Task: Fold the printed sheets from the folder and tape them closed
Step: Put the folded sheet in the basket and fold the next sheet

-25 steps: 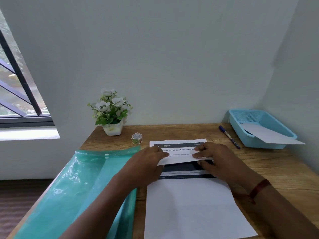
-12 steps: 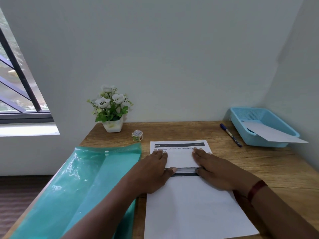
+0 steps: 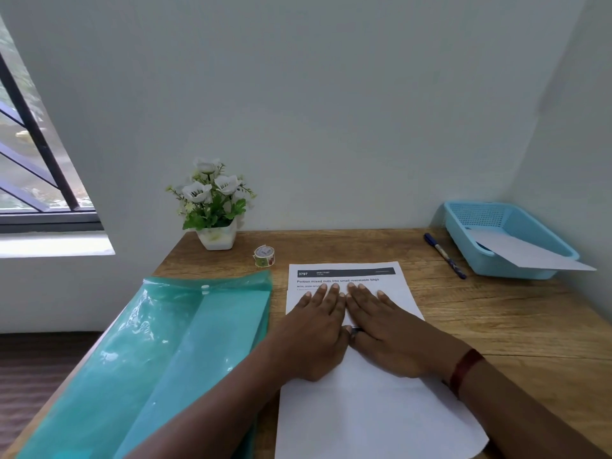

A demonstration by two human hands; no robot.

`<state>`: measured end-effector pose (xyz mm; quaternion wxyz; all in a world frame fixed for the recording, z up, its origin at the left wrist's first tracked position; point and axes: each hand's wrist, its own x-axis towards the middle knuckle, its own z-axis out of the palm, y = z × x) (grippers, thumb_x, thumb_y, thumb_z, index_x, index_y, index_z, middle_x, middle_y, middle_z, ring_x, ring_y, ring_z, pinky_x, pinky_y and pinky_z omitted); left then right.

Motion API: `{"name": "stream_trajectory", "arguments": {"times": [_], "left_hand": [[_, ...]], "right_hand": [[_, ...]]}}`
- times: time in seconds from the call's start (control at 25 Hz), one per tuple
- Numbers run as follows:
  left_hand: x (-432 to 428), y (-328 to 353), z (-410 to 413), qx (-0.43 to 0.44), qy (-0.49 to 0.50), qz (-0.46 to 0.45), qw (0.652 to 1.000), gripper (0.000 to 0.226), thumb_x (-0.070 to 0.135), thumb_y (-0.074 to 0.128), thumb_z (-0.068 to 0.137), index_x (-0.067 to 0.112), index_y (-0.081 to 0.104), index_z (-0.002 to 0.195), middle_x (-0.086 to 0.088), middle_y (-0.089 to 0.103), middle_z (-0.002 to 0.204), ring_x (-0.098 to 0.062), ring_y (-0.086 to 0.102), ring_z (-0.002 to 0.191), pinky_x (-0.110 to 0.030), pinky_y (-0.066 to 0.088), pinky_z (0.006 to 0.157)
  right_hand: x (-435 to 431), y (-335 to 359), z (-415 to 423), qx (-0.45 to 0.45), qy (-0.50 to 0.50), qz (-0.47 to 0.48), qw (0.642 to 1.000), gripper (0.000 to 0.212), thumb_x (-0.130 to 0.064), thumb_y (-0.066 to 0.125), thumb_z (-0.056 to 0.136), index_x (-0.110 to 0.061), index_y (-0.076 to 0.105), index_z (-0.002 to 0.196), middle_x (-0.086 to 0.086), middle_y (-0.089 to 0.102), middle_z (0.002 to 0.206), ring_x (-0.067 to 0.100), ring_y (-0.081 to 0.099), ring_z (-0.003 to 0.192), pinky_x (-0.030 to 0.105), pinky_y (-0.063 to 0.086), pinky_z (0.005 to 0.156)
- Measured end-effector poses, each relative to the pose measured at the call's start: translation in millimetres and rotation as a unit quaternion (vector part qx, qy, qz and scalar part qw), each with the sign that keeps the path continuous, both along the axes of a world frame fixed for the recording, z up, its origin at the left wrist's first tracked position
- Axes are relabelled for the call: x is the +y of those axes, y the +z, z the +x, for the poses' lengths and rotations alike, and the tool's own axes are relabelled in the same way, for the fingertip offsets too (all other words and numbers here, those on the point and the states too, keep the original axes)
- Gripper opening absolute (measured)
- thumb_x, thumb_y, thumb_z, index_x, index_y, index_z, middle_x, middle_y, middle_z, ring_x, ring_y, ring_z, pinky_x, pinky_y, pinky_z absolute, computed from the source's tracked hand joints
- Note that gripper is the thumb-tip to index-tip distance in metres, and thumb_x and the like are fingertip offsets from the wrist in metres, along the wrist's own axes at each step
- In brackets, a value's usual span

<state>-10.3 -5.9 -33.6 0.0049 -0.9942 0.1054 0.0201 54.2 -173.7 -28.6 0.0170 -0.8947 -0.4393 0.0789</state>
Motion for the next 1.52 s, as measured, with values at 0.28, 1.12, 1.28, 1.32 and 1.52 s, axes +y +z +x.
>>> {"name": "stream_trajectory", "arguments": {"times": [0.28,1.12,1.28,1.32,1.52], "left_hand": [[-2.2,-1.8,-3.8,0.026,0.048,-0.021,0.998,0.064,0.043,0.015,0.104,0.01,-0.008,0.154,-0.013,-0.014,0.161,-0.024,-0.016,0.149,-0.037,-0.006,0.121],[-12.5,14.8,-15.6,0.063,0.116,0.02,0.991,0.072,0.053,0.01,0.101,0.008,-0.011,0.153,-0.02,-0.015,0.16,-0.032,-0.014,0.148,-0.042,-0.005,0.12],[-12.2,11.8,-15.1,0.052,0.123,0.014,0.991,0.072,0.055,0.009,0.101,0.009,-0.01,0.153,-0.018,-0.014,0.16,-0.031,-0.013,0.149,-0.042,-0.005,0.12],[-11.7,10.7,-15.9,0.05,0.124,0.011,0.991,0.072,0.055,0.009,0.101,0.009,-0.01,0.153,-0.018,-0.013,0.16,-0.031,-0.013,0.149,-0.042,-0.005,0.12],[-11.8,9.2,-18.7,0.041,0.128,-0.001,0.991,0.075,0.057,0.01,0.1,0.008,-0.008,0.154,-0.018,-0.013,0.161,-0.03,-0.012,0.149,-0.042,-0.004,0.121]], "right_hand": [[-2.3,-1.5,1.1,0.006,-0.01,-0.018,1.0,0.067,-0.048,0.017,0.102,-0.016,-0.015,0.152,-0.001,-0.022,0.16,0.008,-0.024,0.145,0.03,-0.012,0.119],[-23.3,-0.3,11.0,0.028,-0.087,-0.006,0.996,0.066,-0.042,0.02,0.103,-0.011,-0.009,0.153,0.006,-0.018,0.161,0.015,-0.016,0.148,0.032,-0.007,0.119],[-24.5,3.1,6.4,0.031,-0.09,0.006,0.995,0.066,-0.042,0.021,0.103,-0.012,-0.008,0.154,0.006,-0.017,0.161,0.015,-0.015,0.148,0.032,-0.006,0.119],[-24.6,4.3,4.7,0.034,-0.089,0.007,0.995,0.066,-0.042,0.021,0.103,-0.012,-0.008,0.154,0.006,-0.017,0.161,0.015,-0.015,0.148,0.032,-0.006,0.119],[-24.6,7.5,-1.7,0.029,-0.089,0.004,0.996,0.066,-0.041,0.021,0.103,-0.011,-0.008,0.154,0.007,-0.018,0.161,0.015,-0.015,0.148,0.032,-0.007,0.119]]}}
